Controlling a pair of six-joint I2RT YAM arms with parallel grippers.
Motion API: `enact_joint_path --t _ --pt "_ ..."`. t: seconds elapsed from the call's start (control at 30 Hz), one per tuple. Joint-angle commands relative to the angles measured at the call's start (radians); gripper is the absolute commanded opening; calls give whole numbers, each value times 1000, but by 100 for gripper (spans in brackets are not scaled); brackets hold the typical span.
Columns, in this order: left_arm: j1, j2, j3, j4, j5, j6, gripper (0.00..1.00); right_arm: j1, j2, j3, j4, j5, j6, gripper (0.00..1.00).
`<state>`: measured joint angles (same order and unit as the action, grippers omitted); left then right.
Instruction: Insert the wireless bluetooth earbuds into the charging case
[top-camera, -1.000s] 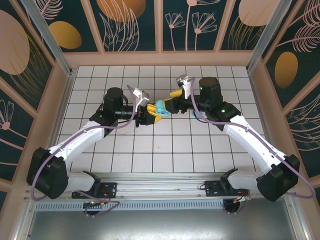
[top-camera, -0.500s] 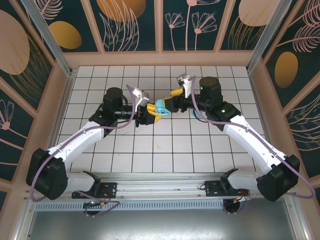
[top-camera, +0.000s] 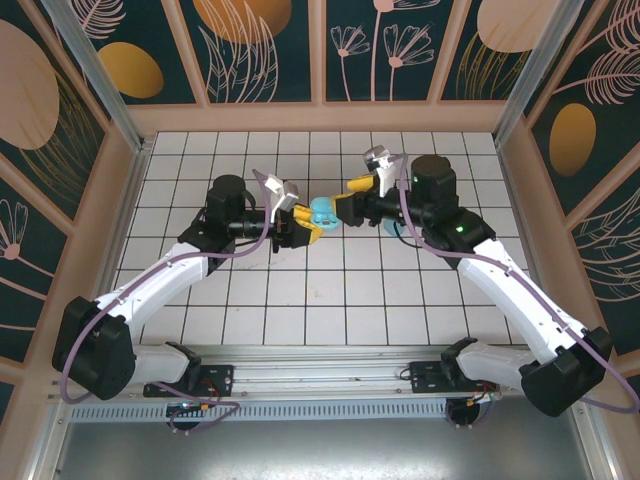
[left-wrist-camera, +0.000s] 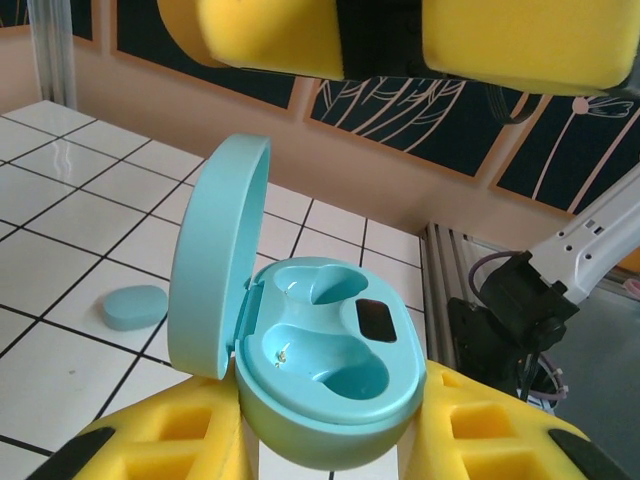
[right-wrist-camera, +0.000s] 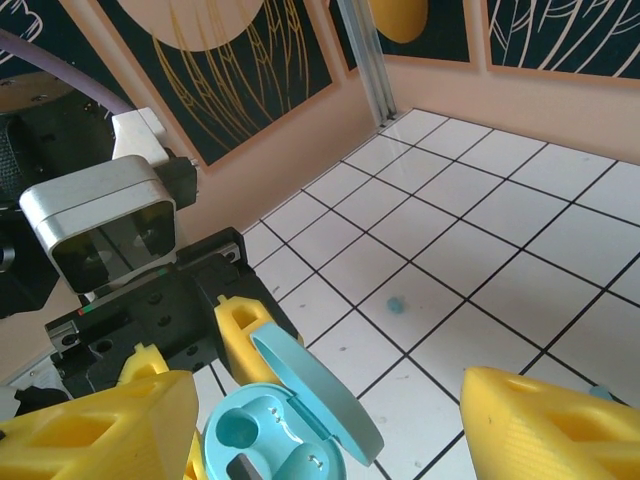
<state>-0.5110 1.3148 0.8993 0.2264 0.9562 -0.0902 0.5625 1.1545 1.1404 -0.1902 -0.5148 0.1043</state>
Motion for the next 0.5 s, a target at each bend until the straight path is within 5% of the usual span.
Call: enact_joint_path --t 0.0,0.23,0.47 --pt "-4 -30 8 -10 -18 12 21 -9 -26 42 -13 56 56 70" --pt "0 -64 -34 -17 -48 13 21 -144 98 79 -91 132 161 68" --pt "5 -108 -80 -33 -78 22 20 -163 389 181 -137 85 95 56"
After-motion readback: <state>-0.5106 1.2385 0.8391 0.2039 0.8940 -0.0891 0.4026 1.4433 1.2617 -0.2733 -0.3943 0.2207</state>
